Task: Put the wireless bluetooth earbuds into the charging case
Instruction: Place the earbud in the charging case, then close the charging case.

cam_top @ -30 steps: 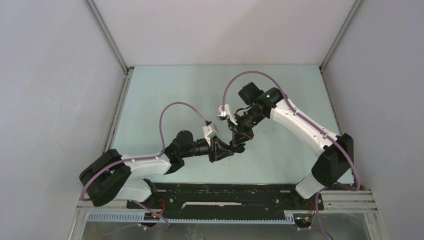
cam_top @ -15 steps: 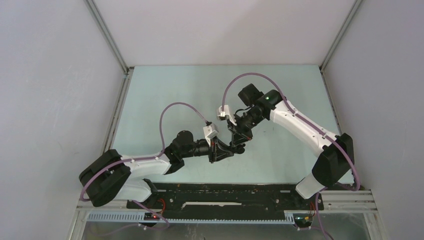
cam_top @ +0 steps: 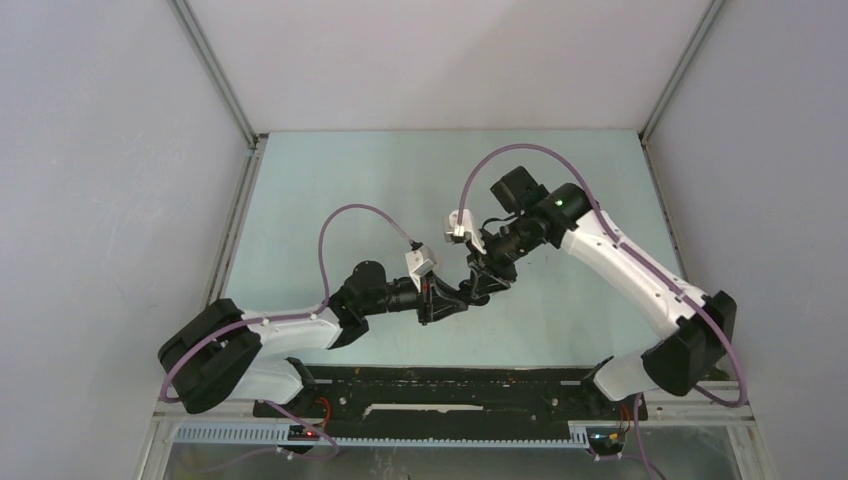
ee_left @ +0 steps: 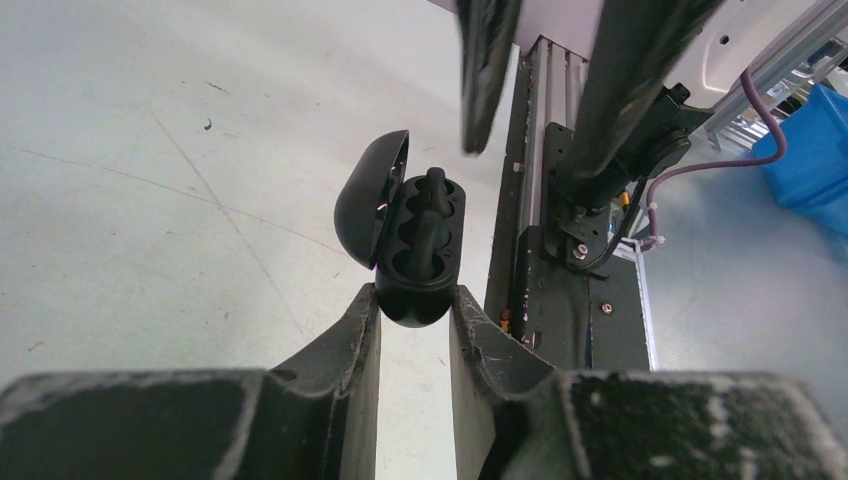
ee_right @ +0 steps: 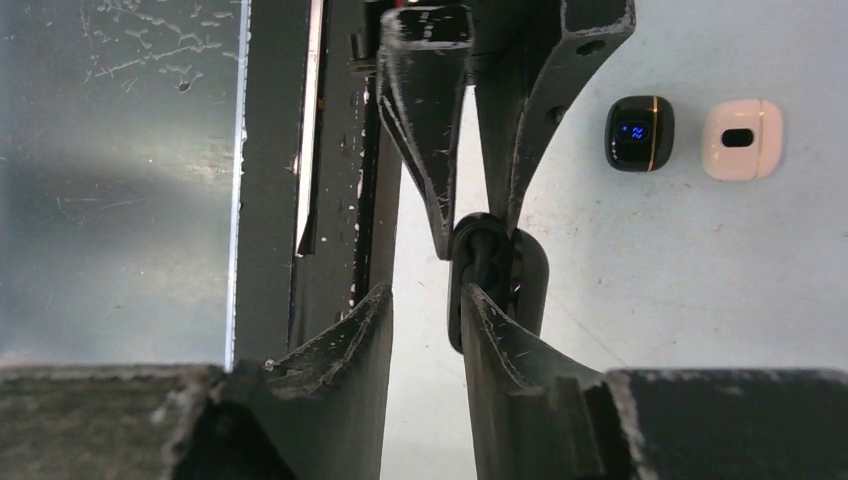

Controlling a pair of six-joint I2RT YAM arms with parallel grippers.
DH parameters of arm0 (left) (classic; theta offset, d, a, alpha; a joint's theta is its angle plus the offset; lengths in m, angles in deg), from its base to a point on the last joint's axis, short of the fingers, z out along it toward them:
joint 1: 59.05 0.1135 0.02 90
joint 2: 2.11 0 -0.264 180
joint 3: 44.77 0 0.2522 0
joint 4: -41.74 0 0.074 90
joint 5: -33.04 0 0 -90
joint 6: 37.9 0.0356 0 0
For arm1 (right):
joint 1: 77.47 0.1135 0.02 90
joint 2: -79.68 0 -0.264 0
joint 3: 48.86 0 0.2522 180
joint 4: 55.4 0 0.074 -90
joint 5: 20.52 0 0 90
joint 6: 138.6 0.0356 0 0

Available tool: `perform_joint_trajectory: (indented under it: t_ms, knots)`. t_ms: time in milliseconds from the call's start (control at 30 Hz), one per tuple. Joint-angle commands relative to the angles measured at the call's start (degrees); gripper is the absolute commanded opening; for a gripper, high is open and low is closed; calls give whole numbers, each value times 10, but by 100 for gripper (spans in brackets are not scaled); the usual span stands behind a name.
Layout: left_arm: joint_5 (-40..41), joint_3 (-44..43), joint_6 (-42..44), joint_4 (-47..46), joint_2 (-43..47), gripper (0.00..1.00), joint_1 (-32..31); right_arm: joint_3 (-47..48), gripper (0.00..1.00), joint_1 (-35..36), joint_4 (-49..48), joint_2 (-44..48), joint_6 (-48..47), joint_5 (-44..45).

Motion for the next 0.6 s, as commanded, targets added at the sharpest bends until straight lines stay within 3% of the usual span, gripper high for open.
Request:
perform_joint_trajectory:
  t_ms: [0, 300, 567]
  knots:
    - [-1, -26, -5, -29, 9, 0, -2, 10, 36, -17, 1, 45, -6, 7]
    - [-17, -32, -5, -29, 8, 0, -3, -17, 53, -119, -1, 3, -54, -82]
    - [9, -34, -10, -28, 9, 0, -4, -20, 63, -102, 112, -44, -142, -140]
